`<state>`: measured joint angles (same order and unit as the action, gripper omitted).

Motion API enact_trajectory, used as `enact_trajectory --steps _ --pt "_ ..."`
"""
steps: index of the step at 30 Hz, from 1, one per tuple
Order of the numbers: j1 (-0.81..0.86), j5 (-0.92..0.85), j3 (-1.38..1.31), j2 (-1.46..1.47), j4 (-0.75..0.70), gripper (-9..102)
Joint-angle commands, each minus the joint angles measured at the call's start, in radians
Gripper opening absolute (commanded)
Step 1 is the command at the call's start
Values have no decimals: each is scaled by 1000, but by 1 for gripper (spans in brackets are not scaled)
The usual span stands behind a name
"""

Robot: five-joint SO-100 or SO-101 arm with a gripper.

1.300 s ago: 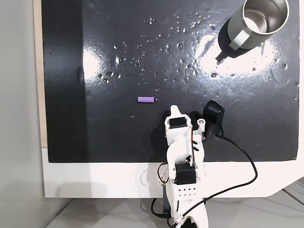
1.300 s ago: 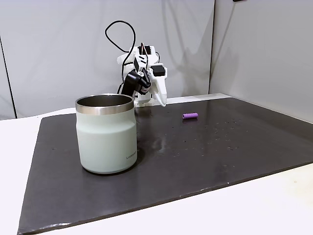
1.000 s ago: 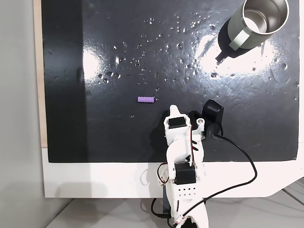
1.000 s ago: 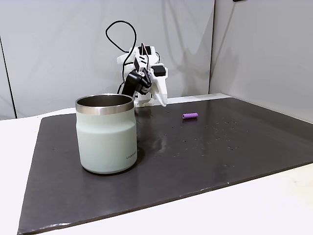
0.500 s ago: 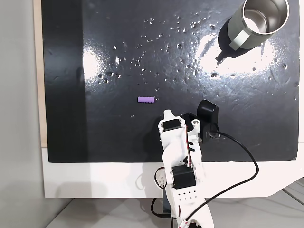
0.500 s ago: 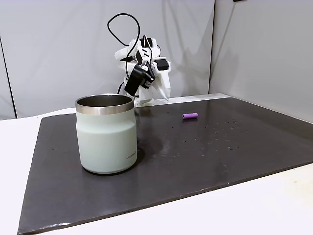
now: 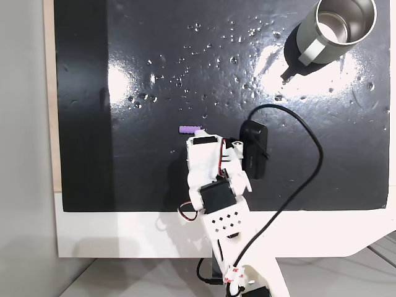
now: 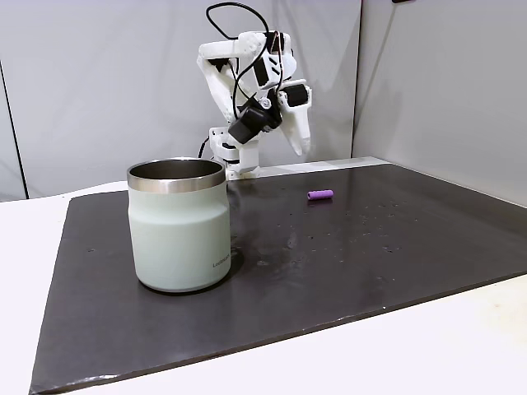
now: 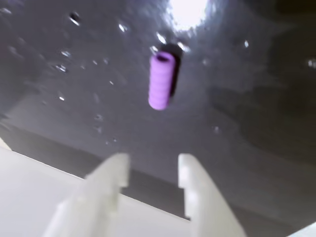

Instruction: Grasp a pengrip and put it in the cup.

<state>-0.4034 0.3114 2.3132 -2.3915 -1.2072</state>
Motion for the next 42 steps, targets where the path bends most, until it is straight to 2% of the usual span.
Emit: enact_trajectory --steps 1,8,18,29,42 --pt "-63 69 -87 55 -23 23" --pt "-115 164 -169 232 -55 26" --pt "-60 161 -170 360 86 26" --pt "-5 166 -204 502 166 25" --pt "-9 167 -258 653 169 22"
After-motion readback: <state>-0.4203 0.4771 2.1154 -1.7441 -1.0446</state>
